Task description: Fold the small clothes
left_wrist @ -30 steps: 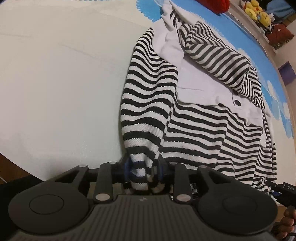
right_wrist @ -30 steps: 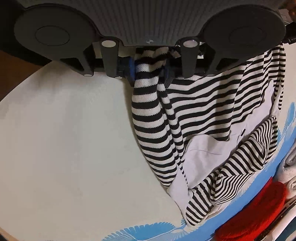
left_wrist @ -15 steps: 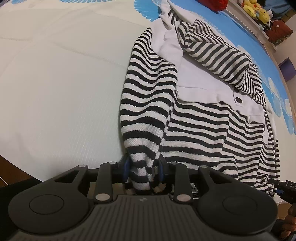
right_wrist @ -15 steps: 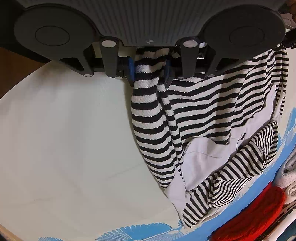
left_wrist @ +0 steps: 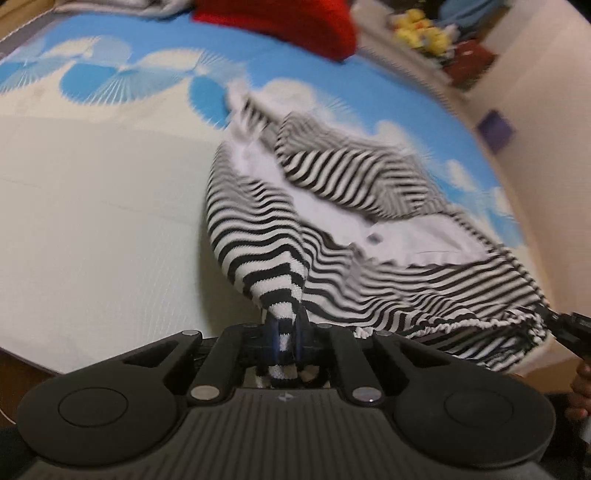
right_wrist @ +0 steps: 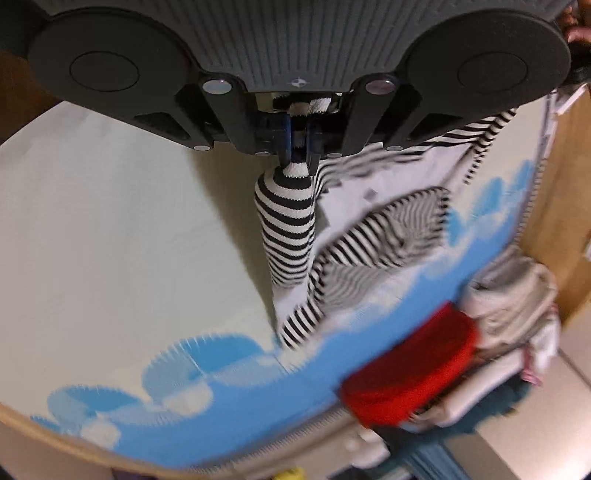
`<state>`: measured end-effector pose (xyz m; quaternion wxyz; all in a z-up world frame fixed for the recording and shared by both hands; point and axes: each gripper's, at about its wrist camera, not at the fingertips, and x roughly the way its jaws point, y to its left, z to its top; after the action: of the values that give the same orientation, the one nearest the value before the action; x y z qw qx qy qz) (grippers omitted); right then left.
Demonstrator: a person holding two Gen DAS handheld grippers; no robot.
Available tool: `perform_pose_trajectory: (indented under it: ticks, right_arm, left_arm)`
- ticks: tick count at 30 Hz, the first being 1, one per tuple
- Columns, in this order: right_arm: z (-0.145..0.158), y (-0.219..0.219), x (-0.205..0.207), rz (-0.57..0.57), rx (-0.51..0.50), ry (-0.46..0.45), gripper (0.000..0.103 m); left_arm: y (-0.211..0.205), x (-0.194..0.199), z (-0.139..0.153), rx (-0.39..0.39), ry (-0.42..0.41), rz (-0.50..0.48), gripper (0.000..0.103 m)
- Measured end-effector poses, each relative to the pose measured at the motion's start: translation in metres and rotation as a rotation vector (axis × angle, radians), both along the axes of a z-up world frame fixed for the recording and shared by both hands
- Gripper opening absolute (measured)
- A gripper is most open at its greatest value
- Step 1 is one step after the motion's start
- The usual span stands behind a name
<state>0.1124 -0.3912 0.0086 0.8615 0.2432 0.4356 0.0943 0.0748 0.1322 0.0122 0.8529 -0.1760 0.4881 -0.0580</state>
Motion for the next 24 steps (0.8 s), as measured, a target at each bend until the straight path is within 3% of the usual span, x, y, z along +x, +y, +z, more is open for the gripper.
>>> perform_pose_trajectory:
  ticks: [5, 8, 10, 14, 18, 20, 21, 23, 24]
  right_arm:
    - [0.058, -0.020, -0.059, 0.057, 0.067, -0.125, 0.006]
    - [0.071, -0.028, -0.080, 0.066, 0.098, -0.152, 0.006]
    - [0.069, -0.028, -0.075, 0.061, 0.118, -0.134, 0.006]
    - [0.049, -0.016, -0.023, 0.075, 0.094, -0.097, 0.006]
    - [0.016, -0.004, 0.076, 0.086, 0.071, -0.036, 0.006]
    - [-0.002, 0.005, 0.125, 0.085, 0.037, -0.002, 0.011]
    - [-0.009, 0.009, 0.142, 0.076, 0.005, 0.005, 0.015]
    - [-0.018, 0.016, 0.169, 0.007, -0.140, -0.016, 0.035]
    - [-0.020, 0.016, 0.176, -0.037, -0.185, -0.038, 0.039]
  left_arm:
    - [0.021, -0.059, 0.056, -0.152, -0.086, -0.017, 0.008]
    - [0.032, -0.066, 0.060, -0.200, -0.088, -0.005, 0.008]
    - [0.033, -0.047, 0.050, -0.202, -0.062, 0.001, 0.008]
    - [0.042, 0.020, 0.012, -0.200, 0.016, 0.044, 0.008]
    - [0.068, 0.114, -0.043, -0.316, 0.141, 0.143, 0.010]
    - [0.080, 0.152, -0.065, -0.340, 0.180, 0.200, 0.014]
    - [0.085, 0.166, -0.069, -0.322, 0.171, 0.216, 0.021]
    - [0.092, 0.179, -0.068, -0.298, 0.113, 0.220, 0.039]
    - [0.095, 0.178, -0.067, -0.300, 0.070, 0.223, 0.048]
